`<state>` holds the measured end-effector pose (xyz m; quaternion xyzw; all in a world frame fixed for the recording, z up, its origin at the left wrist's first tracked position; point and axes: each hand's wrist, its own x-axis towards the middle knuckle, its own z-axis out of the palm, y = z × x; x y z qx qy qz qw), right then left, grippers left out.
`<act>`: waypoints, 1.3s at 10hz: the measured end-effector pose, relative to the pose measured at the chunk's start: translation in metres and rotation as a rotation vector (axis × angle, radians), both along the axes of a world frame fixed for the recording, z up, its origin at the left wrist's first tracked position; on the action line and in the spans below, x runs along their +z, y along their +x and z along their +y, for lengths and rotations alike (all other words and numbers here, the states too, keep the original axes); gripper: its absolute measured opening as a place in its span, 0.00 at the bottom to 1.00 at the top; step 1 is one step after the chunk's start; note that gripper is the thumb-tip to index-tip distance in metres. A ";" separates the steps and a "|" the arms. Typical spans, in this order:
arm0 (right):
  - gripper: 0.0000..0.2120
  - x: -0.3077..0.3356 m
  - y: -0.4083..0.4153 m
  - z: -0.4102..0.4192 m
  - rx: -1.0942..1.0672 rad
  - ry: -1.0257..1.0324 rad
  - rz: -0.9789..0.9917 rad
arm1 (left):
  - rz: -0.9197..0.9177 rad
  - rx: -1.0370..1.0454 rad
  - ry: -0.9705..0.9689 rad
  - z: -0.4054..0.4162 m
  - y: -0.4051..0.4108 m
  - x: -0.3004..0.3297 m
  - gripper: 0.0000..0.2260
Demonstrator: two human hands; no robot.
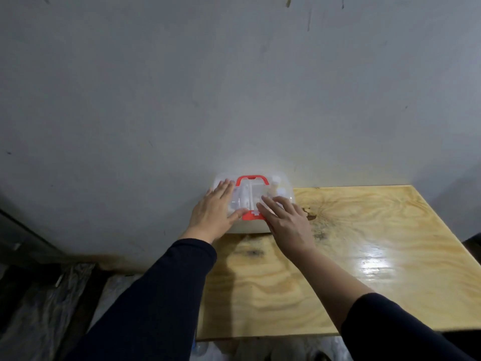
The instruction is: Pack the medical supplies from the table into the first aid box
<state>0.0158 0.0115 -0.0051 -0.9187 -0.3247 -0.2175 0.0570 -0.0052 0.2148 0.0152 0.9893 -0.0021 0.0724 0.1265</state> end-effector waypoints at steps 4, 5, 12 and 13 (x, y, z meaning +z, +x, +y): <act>0.36 -0.010 0.015 0.002 -0.160 -0.066 0.285 | -0.010 0.037 0.107 -0.012 -0.004 -0.019 0.44; 0.37 -0.012 0.020 0.004 -0.169 -0.073 0.308 | -0.041 0.049 0.141 -0.013 -0.002 -0.022 0.44; 0.38 0.020 0.045 0.002 -0.148 0.027 0.512 | -0.066 0.003 -0.001 -0.007 0.025 -0.024 0.43; 0.35 0.067 0.045 -0.023 -0.099 0.248 0.632 | -0.140 0.063 -0.100 0.012 -0.030 -0.037 0.38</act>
